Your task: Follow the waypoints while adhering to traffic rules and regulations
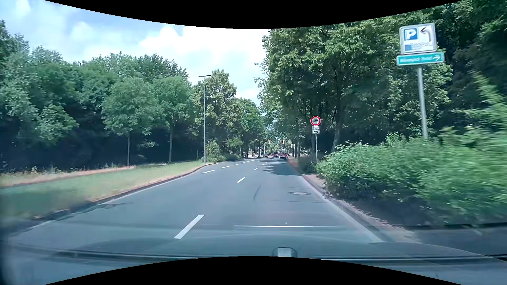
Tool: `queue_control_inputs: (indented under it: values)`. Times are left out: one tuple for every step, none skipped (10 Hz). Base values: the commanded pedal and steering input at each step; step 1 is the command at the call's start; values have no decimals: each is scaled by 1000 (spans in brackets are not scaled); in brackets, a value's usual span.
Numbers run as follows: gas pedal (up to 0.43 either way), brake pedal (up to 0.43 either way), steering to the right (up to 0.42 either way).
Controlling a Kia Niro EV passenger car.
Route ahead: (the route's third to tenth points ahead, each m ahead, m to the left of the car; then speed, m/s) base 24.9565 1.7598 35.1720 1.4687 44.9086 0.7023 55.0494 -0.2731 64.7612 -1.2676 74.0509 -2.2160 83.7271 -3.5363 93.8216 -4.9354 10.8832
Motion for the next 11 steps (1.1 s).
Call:
queue_control_inputs:
  values:
    - [98, 18, 9]
    - [98, 18, 8]
    - [98, 18, 12]
    - [98, 18, 14]
    - [98, 18, 12]
    - [98, 18, 12]
    - [98, 18, 10]
    - [98, 18, 8]
    - [98, 18, 7]
    - [98, 18, 7]
    - [98, 18, 6]
